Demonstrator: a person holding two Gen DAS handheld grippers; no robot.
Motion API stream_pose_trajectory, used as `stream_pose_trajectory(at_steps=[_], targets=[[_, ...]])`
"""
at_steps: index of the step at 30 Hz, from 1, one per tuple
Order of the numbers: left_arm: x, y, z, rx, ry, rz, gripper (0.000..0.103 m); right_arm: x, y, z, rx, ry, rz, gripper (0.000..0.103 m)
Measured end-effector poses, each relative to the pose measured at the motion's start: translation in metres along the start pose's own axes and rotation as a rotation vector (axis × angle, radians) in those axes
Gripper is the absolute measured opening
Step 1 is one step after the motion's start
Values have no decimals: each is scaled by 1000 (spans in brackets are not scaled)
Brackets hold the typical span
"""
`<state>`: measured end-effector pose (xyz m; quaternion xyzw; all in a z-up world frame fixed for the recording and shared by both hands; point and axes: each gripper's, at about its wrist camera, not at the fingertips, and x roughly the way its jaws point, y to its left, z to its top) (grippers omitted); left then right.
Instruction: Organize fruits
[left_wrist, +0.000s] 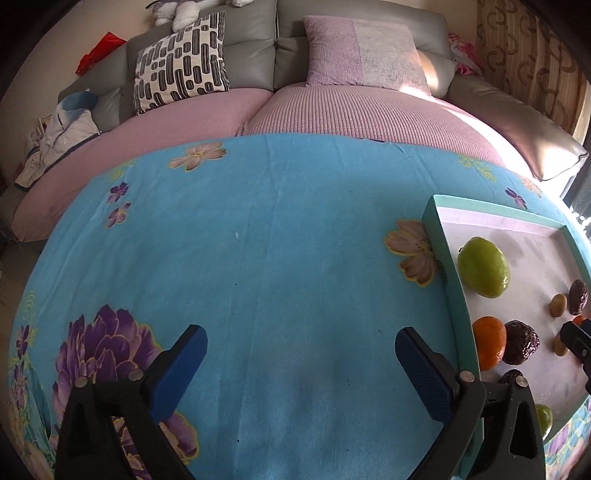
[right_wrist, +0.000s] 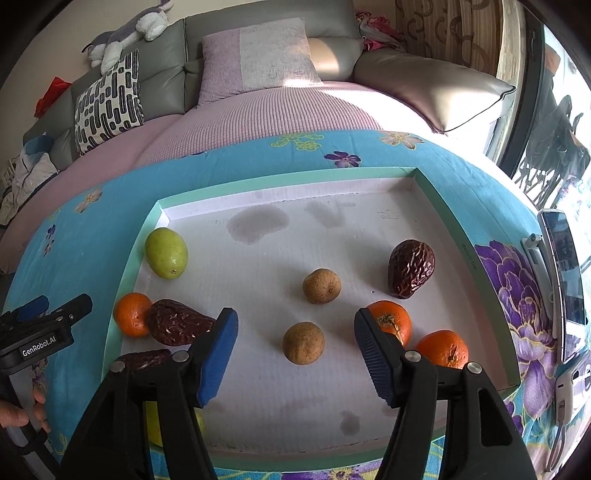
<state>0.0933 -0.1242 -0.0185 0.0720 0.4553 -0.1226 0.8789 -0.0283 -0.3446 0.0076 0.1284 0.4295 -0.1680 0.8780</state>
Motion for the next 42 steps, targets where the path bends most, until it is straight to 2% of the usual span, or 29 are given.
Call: stream_pose_trajectory(at_steps=[2, 5, 8, 12, 21, 26, 29, 33, 42], targets=[[1, 1, 0, -3, 2, 4, 103, 0, 1, 0, -4, -5, 0, 73], [1, 0, 0, 3, -2, 10, 103, 0, 4, 0, -17, -12, 0, 84], [2, 0, 0, 9, -5, 18, 103, 0, 6, 0, -24, -21, -4, 85], [3, -1, -1, 6, 1, 12, 103, -2, 7, 0, -23, -41, 0, 96], [-7, -3, -1, 23, -13, 13, 103, -10, 17, 1, -47, -82, 8, 96], [-15, -10, 0, 57, -29, 45, 103, -11, 23, 2, -49, -72, 14, 96], [-23, -10, 2, 43, -38, 54, 103, -12, 27, 1, -65, -62, 6, 96], [-30, -9, 3, 20, -31, 110, 103, -15, 32, 0, -75, -56, 0, 96], [-40, -12, 1, 38, -39, 91, 103, -21, 42, -1, -91, -53, -1, 96]])
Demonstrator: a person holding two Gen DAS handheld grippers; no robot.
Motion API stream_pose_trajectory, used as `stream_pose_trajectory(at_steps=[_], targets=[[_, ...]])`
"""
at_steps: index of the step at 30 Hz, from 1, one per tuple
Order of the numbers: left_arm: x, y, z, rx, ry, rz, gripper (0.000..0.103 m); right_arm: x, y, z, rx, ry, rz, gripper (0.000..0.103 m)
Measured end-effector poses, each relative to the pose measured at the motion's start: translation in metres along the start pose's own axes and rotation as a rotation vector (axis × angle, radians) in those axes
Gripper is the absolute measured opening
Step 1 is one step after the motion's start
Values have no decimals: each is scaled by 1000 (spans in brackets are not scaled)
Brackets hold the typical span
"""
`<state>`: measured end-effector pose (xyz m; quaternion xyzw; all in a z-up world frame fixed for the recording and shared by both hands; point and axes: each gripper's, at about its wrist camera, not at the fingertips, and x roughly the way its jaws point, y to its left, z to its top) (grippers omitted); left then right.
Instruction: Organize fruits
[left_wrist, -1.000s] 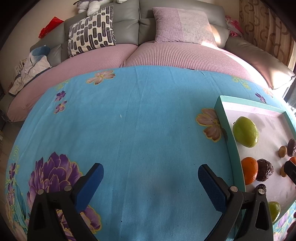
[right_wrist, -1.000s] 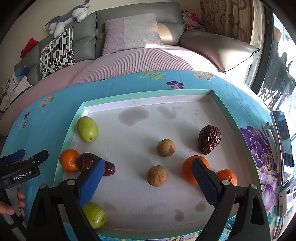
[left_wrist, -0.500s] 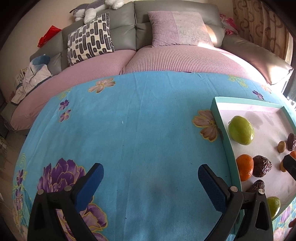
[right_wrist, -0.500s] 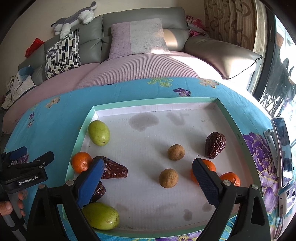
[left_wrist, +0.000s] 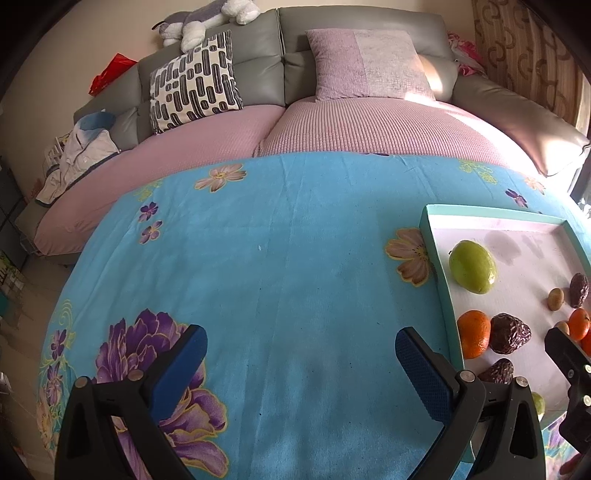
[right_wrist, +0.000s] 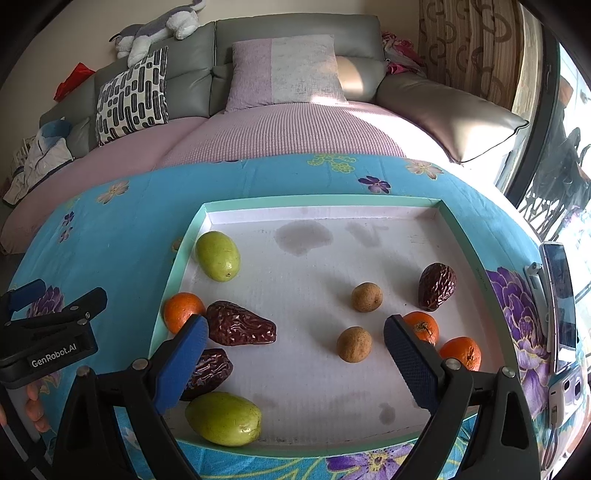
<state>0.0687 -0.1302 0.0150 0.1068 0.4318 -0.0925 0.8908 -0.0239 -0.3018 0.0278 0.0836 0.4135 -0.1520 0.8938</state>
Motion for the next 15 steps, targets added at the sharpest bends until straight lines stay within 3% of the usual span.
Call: stream_pose_trajectory(at_steps=[6, 15], targets=[[3, -2, -1, 12, 42, 14, 103, -4, 2, 1, -2, -6, -9, 96], [-19, 9, -11, 27, -13, 39, 103, -23, 8, -8, -8, -29, -16, 96]])
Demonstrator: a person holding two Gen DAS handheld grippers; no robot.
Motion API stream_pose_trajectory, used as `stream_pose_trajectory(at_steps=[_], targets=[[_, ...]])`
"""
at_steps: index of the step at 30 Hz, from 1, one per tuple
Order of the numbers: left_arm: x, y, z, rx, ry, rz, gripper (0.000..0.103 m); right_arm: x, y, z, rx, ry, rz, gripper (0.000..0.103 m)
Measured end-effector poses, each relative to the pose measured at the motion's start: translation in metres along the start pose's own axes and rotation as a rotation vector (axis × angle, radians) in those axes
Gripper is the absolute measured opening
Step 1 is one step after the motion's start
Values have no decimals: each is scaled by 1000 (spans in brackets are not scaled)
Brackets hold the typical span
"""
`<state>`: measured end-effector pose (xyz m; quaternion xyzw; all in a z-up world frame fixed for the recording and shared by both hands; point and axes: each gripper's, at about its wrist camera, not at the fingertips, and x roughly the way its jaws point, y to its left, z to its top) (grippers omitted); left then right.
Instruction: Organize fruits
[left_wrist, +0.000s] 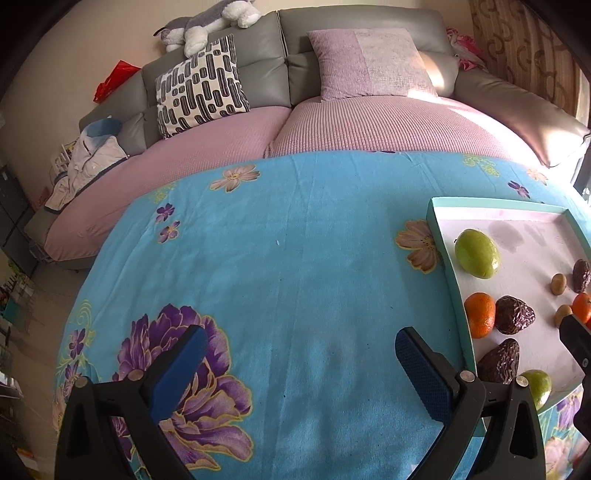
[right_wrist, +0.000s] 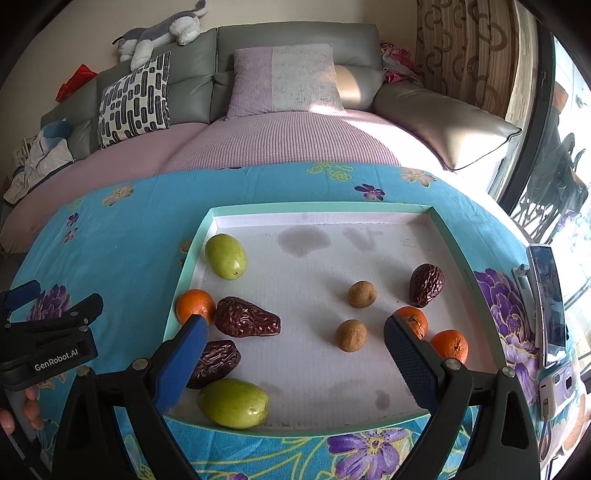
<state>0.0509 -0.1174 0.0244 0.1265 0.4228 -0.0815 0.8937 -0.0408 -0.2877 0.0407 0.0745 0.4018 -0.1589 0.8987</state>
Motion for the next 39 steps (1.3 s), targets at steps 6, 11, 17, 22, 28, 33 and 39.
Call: stream_pose_trajectory(at_steps=[6, 11, 17, 22, 28, 33, 39], targets=[[-17, 13, -27, -5, -6, -13, 103, -14, 8, -24, -13, 2, -2, 96], [-25, 29, -58, -34, 2, -52, 103, -25, 13, -44, -9, -2, 11, 96], [-20, 36, -69, -46, 19, -57, 103, -16, 16, -50, -16, 18, 9, 96], [-12, 34, -67, -44, 19, -83, 103, -5, 16, -51, -3, 17, 3, 96], [-9, 37, -61, -65, -30, -104, 103, -6, 19, -48, -16, -1, 3, 96], [-3, 37, -59, -63, -9, -109, 103, -2, 21, -48, -30, -1, -4, 96], [-3, 37, -58, -60, -6, -124, 103, -1, 22, -49, -33, 1, 2, 96]])
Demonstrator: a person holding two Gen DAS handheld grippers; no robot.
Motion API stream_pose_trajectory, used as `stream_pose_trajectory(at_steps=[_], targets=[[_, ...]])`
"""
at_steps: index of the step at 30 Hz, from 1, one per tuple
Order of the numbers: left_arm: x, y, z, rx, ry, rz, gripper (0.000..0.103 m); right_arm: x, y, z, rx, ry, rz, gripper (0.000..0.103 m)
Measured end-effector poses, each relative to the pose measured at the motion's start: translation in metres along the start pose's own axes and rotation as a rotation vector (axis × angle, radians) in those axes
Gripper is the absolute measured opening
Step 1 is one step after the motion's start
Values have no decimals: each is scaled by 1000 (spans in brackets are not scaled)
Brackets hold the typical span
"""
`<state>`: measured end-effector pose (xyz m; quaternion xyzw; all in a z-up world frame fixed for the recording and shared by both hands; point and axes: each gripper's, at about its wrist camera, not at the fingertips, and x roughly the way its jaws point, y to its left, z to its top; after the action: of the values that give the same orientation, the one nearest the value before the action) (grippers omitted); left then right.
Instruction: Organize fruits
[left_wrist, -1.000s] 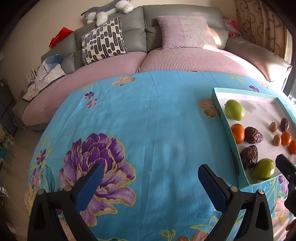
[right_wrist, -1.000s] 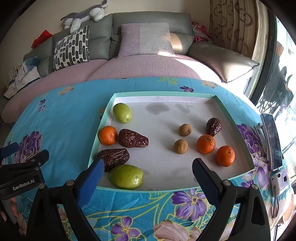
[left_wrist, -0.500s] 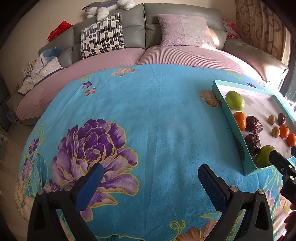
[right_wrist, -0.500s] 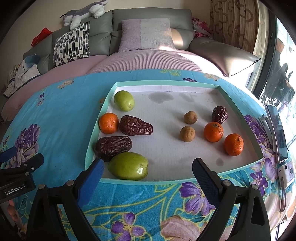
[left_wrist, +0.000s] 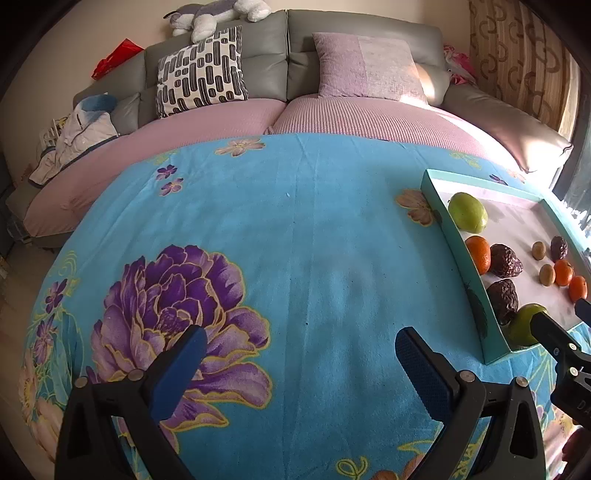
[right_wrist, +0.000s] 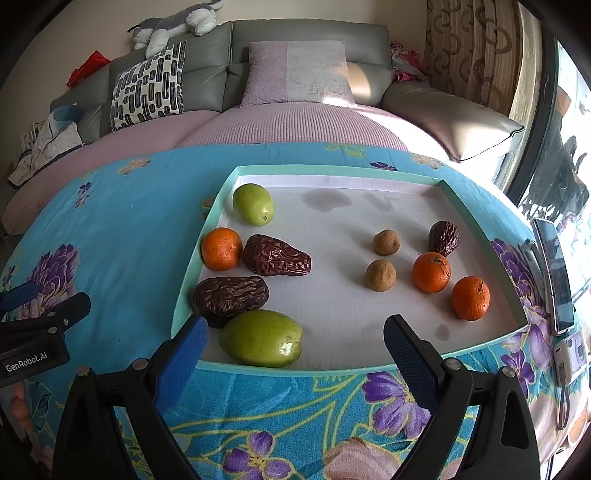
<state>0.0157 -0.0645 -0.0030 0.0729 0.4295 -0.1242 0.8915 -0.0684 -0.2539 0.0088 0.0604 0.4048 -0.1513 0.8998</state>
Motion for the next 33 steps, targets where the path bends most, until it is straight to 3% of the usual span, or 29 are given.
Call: stream_pose_trajectory(at_steps=[17, 33], targets=[[5, -6, 2, 12, 27, 53, 103, 0, 0, 2, -5, 6, 8, 96], [6, -2, 2, -11, 44, 48, 103, 0, 2, 3, -13, 8, 7, 96]])
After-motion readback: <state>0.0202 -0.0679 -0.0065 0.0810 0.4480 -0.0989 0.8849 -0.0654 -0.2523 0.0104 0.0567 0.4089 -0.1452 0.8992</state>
